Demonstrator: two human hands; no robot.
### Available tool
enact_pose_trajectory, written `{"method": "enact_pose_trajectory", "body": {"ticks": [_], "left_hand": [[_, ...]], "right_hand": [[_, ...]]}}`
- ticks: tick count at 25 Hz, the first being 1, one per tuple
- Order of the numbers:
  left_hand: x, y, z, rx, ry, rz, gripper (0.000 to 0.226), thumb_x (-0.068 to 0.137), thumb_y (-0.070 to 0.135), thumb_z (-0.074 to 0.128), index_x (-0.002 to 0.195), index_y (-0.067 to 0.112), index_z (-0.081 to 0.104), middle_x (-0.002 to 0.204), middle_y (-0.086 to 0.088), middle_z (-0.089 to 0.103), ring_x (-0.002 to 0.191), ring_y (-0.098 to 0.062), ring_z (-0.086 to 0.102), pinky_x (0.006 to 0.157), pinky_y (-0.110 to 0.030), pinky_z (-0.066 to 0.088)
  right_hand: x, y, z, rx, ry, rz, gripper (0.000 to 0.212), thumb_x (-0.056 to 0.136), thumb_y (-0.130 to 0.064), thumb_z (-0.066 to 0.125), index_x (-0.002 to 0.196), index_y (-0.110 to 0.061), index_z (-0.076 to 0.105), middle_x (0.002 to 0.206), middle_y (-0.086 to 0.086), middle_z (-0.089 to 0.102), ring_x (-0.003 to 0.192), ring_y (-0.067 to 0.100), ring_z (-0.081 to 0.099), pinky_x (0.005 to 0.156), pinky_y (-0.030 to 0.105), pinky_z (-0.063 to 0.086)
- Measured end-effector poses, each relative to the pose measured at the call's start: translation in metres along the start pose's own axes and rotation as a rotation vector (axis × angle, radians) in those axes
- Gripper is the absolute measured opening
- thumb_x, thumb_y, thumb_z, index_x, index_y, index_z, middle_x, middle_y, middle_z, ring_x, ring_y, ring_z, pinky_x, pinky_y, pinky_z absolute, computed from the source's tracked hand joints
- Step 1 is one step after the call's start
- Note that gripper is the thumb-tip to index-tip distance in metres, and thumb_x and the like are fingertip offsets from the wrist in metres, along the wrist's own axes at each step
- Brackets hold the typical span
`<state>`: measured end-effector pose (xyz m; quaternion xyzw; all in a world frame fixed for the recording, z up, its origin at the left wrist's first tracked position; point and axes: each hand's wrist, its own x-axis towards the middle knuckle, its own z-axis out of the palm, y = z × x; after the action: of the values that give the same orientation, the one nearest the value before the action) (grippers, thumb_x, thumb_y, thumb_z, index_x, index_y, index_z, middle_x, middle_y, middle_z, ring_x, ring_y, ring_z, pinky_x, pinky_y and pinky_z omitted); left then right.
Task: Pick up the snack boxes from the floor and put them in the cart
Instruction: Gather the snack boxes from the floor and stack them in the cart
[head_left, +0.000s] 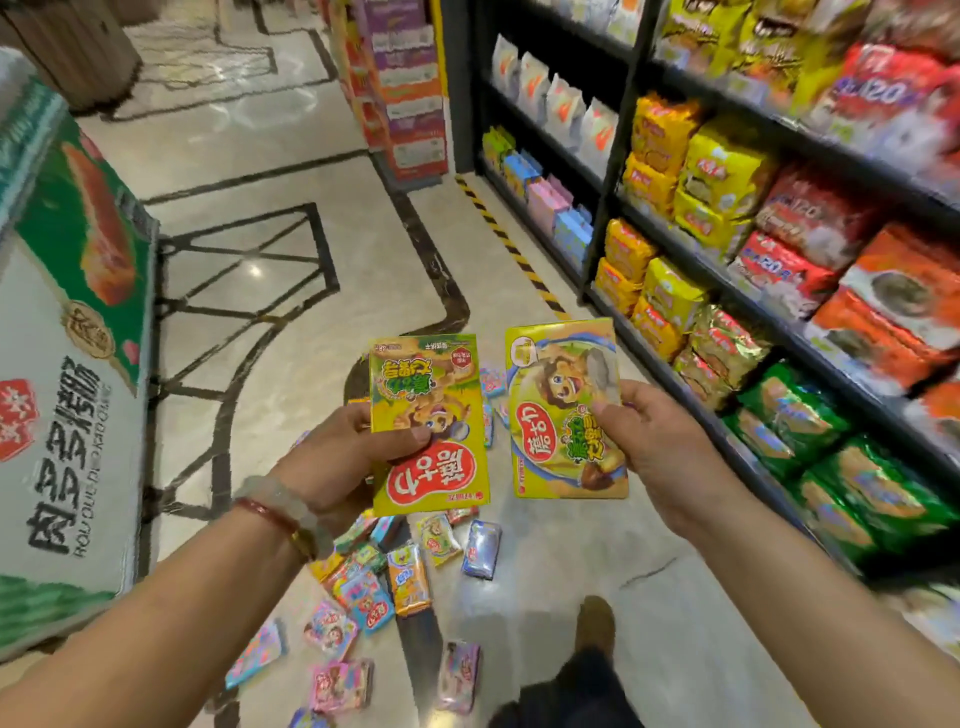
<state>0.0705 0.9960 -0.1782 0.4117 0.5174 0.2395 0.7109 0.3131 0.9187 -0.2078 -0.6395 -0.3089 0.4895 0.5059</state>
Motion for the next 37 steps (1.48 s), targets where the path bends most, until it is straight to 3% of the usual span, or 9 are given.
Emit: {"method": "enact_pose_trajectory", "body": {"ticks": [2,4,6,11,14,18,26,33,37], "left_hand": [[-0.005,-0.004,0.017,0.058,-0.102,-0.027,0.036,0.059,0.010,0.079,0.094,0.004,0.071,0.107,-0.024,0.068,0.091,-0.036,0.066,0.088,-0.054,0.051],[-0.008,-0.007,0.039,0.096,-0.180,-0.040,0.059,0.053,0.017,0.082,0.107,0.001,0.066,0.109,-0.024,0.067,0.103,-0.042,0.061,0.096,-0.059,0.044],[-0.011,-0.012,0.068,0.130,-0.269,-0.045,0.076,0.045,0.020,0.085,0.114,-0.001,0.061,0.111,-0.025,0.066,0.107,-0.045,0.058,0.098,-0.061,0.041],[-0.034,-0.038,0.148,0.258,-0.484,-0.061,0.045,0.057,0.014,0.074,0.100,0.003,0.068,0.105,-0.024,0.068,0.098,-0.039,0.062,0.082,-0.051,0.052],[-0.063,-0.062,0.196,0.320,-0.603,-0.067,0.051,0.057,0.015,0.073,0.106,0.002,0.065,0.107,-0.023,0.068,0.102,-0.039,0.062,0.092,-0.057,0.048],[-0.118,-0.111,0.258,0.409,-0.736,-0.100,0.067,0.057,0.015,0.073,0.121,0.001,0.057,0.109,-0.020,0.068,0.105,-0.040,0.063,0.094,-0.055,0.047],[-0.285,-0.238,0.382,0.606,-1.112,-0.207,0.063,0.058,0.009,0.076,0.119,0.003,0.058,0.104,-0.017,0.071,0.086,-0.030,0.070,0.073,-0.044,0.059],[-0.437,-0.356,0.489,0.822,-1.515,-0.317,0.042,0.060,-0.004,0.075,0.099,0.007,0.065,0.090,-0.013,0.074,0.071,-0.023,0.072,0.056,-0.034,0.058],[-0.511,-0.417,0.554,0.963,-1.678,-0.337,0.038,0.059,-0.002,0.076,0.095,0.008,0.067,0.089,-0.014,0.074,0.070,-0.023,0.071,0.062,-0.039,0.060]], "right_hand": [[-0.036,0.005,-0.020,0.032,0.102,0.009,0.033,0.089,-0.027,0.064,0.119,-0.012,0.059,0.098,0.007,0.074,0.086,0.021,0.071,0.083,0.042,0.056],[-0.072,0.006,-0.038,0.080,0.178,-0.009,0.014,0.093,-0.018,0.058,0.105,-0.014,0.063,0.087,0.004,0.075,0.075,0.017,0.071,0.073,0.036,0.056],[-0.105,0.012,-0.059,0.105,0.285,-0.009,0.010,0.095,-0.014,0.054,0.101,-0.013,0.062,0.080,0.002,0.075,0.070,0.015,0.070,0.069,0.033,0.055],[-0.195,0.035,-0.112,0.180,0.520,-0.012,0.013,0.096,-0.014,0.053,0.104,-0.012,0.062,0.082,0.000,0.075,0.072,0.016,0.071,0.060,0.027,0.054],[-0.264,0.052,-0.139,0.221,0.663,-0.039,0.011,0.096,-0.012,0.051,0.098,-0.014,0.062,0.077,0.001,0.074,0.062,0.011,0.068,0.049,0.020,0.050],[-0.371,0.088,-0.169,0.268,0.842,-0.054,0.011,0.096,-0.013,0.051,0.100,-0.012,0.062,0.077,-0.003,0.075,0.068,0.009,0.070,0.053,0.019,0.051],[-0.611,0.163,-0.192,0.374,1.258,0.000,0.017,0.095,-0.021,0.055,0.109,-0.015,0.062,0.086,0.001,0.075,0.075,0.016,0.072,0.057,0.025,0.052],[-0.794,0.224,-0.184,0.480,1.714,0.023,0.015,0.094,-0.019,0.054,0.104,-0.012,0.064,0.087,0.004,0.075,0.072,0.014,0.071,0.056,0.019,0.052],[-0.867,0.257,-0.193,0.622,1.920,0.000,0.014,0.094,-0.020,0.054,0.103,-0.012,0.062,0.084,0.004,0.075,0.071,0.015,0.071,0.056,0.021,0.053]]}}
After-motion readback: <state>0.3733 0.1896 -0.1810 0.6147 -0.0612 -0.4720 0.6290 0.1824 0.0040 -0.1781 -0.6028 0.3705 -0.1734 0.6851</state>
